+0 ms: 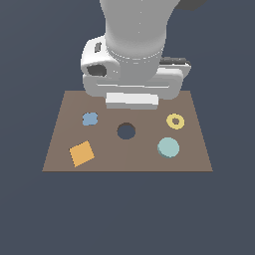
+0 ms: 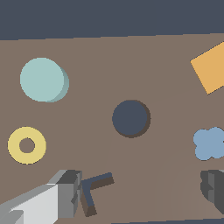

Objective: Insert a designated object into the corresponding slot on a board.

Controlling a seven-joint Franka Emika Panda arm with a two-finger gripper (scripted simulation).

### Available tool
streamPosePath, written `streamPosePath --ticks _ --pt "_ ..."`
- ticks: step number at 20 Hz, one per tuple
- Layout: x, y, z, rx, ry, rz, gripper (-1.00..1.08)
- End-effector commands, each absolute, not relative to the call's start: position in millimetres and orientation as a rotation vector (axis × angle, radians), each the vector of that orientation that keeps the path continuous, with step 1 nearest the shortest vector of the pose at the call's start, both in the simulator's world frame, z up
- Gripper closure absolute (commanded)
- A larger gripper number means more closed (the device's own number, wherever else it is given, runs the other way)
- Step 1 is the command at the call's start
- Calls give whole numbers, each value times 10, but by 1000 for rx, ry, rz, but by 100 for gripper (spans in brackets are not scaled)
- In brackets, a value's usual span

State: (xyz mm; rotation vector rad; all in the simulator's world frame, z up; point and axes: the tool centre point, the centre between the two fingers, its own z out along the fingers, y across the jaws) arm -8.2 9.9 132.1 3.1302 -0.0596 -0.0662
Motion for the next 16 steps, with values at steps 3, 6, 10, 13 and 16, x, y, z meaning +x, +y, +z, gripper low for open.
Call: streamPosePath --ticks 3,6,10,13,16 --pt "12 283 1197 3130 -126 -58 -92" --pt "106 437 1090 3129 -185 -50 -92" --pt "261 658 933 3125 -273 -37 -92" --pt "393 822 814 3119 -341 -27 -92" --pt "516 956 712 3114 -400 -19 -92"
